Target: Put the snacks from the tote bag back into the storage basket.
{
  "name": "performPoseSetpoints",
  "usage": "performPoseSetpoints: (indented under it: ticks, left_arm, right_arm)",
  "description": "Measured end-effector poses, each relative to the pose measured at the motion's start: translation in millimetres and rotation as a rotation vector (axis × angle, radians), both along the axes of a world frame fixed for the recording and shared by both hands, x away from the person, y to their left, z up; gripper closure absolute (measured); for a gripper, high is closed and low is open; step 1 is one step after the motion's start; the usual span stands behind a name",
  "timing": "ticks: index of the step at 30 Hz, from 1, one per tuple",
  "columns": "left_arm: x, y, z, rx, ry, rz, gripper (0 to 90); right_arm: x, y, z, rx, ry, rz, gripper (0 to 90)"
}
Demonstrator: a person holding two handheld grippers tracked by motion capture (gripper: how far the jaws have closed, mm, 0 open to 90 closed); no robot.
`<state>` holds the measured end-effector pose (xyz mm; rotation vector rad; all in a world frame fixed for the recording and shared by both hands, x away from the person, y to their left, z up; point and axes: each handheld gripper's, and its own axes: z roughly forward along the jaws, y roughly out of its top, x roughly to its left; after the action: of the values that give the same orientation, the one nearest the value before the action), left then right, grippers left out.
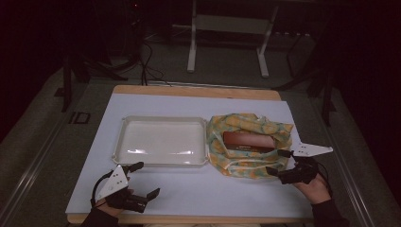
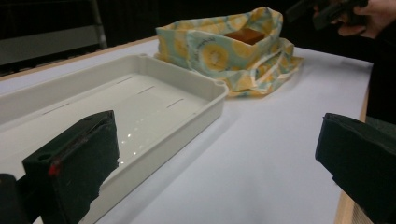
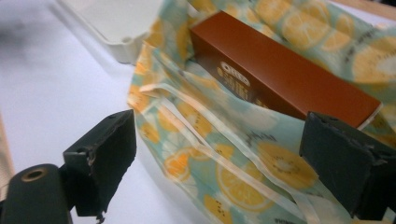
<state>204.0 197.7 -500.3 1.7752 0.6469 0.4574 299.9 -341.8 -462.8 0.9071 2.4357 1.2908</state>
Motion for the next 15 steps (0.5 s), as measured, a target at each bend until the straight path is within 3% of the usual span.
performPoseSetpoints:
  ticks: [6, 15]
  left_arm:
    - [-0.6, -2.8, -0.1, -0.004, -0.004, -0.014, 0.0]
    - [-0.7, -6.4, 0.3, -0.001, -0.004, -0.031, 0.0]
  right_arm:
    - [-0.8, 3.4, 8.0, 0.023, -0.019, 0.054, 11.0]
    - [7.7, 14.8, 26.6, -0.026, -0.049, 0.106, 11.2]
